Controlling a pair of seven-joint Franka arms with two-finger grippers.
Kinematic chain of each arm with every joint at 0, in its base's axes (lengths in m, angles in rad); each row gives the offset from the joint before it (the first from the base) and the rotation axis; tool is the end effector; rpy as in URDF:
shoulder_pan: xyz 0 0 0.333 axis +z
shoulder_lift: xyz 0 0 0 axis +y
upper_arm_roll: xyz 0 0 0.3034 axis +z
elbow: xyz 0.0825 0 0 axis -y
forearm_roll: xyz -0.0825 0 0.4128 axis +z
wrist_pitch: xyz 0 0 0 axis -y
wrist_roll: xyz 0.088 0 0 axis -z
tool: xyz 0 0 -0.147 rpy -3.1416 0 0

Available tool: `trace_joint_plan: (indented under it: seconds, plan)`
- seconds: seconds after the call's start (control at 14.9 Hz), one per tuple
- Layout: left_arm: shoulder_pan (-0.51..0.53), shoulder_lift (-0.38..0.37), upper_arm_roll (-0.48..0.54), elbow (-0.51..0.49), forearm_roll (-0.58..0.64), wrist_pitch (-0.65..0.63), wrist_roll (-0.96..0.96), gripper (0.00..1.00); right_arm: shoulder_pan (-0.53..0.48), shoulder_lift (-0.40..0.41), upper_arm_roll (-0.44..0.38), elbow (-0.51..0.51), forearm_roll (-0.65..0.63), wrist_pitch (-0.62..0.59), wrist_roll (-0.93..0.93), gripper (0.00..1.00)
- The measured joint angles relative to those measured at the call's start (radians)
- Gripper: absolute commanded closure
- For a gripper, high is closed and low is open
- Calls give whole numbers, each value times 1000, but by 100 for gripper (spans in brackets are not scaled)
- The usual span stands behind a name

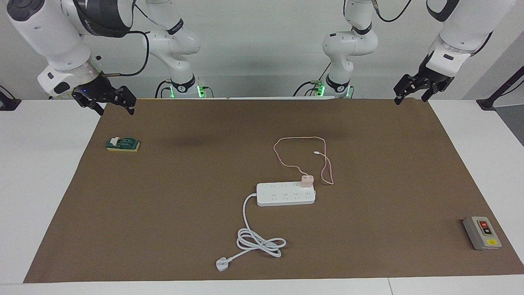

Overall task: Unplug charger and place it aside
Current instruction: 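Move the right gripper toward the far end of the white power strip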

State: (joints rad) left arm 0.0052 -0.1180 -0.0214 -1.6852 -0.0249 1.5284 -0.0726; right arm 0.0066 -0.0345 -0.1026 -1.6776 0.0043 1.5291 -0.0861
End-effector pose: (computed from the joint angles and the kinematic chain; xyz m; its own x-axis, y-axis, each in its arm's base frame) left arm 0.5408 -0.0130 0.5777 0.9976 0.0556 -0.0403 0.0564 -0.9982 0.0195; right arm 0.5578 -0.0538 0.5354 0.9936 -0.0086 -0.1128 -0.0107 -0.9998 -0.0176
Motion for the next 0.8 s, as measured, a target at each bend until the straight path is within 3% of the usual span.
trace_joint_plan:
  seconds: [0.13, 0.47, 0.8]
  plan:
    - [0, 0, 0, 0, 0, 0, 0, 0, 0, 0, 6, 0, 18, 0, 66, 0]
    - [0, 0, 0, 0, 0, 0, 0, 0, 76, 2, 22, -2, 72, 0, 572, 0]
    - [0, 0, 0, 0, 0, 0, 0, 0, 126, 42, 26, -14, 219, 84, 1031, 0]
